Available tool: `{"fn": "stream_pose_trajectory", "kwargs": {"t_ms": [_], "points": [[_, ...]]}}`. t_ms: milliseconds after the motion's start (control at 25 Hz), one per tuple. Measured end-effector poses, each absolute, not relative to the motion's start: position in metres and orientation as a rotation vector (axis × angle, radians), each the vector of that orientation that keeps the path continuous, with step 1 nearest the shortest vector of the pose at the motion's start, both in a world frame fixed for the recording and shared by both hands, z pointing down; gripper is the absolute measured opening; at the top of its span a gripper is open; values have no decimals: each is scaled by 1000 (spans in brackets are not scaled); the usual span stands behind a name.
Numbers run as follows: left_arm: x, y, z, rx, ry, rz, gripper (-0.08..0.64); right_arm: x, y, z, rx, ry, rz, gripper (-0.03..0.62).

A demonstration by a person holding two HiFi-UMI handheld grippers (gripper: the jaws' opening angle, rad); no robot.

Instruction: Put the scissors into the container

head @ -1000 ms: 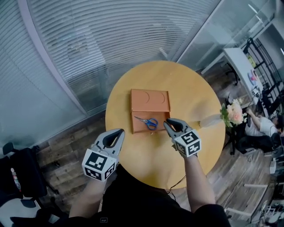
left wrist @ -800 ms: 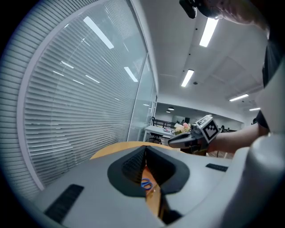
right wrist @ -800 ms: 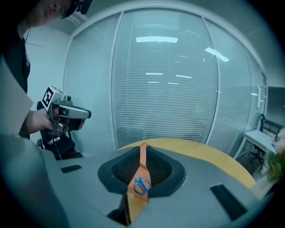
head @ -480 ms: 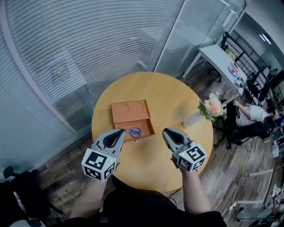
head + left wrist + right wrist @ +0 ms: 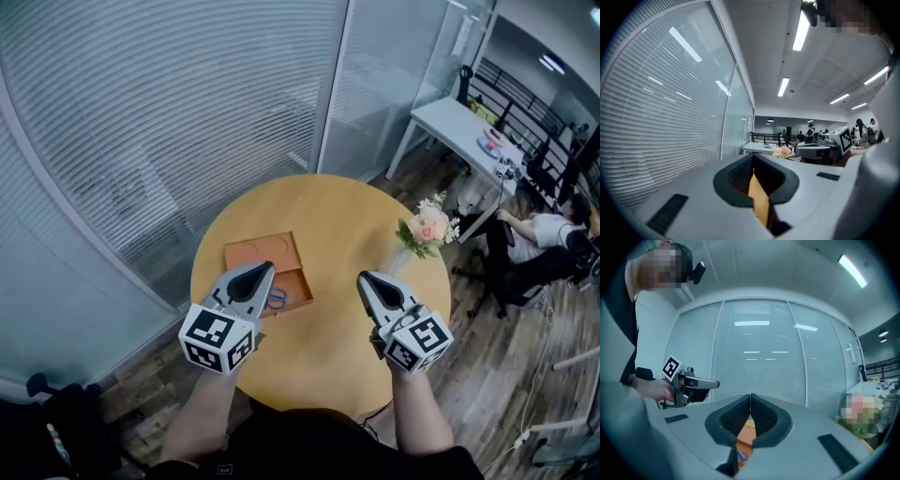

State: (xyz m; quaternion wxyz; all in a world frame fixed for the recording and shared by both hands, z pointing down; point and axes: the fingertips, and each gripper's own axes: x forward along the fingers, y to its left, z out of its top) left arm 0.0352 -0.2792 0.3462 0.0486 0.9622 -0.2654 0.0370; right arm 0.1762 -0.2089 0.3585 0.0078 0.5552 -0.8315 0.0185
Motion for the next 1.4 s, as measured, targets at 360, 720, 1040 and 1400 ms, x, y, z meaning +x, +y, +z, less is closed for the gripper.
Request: {"fn": "stream_pose_trajectory", "kwargs": {"t_ms": [360,720,1040,1400], "points": [[56,-254,308,2963,-869,43,12,224,-168,291,1981,-2544,-233,35],[51,-247,320,2935,-923,61,12,217,-166,312,1966,-2589,-136,35],[47,-246,323,2928,-941,64,12,218,-168,313,1951,-2575,-134,34],[49,-254,318,2945,-953,58,12,215,-179,314,1910,-2588,-131,34]]}}
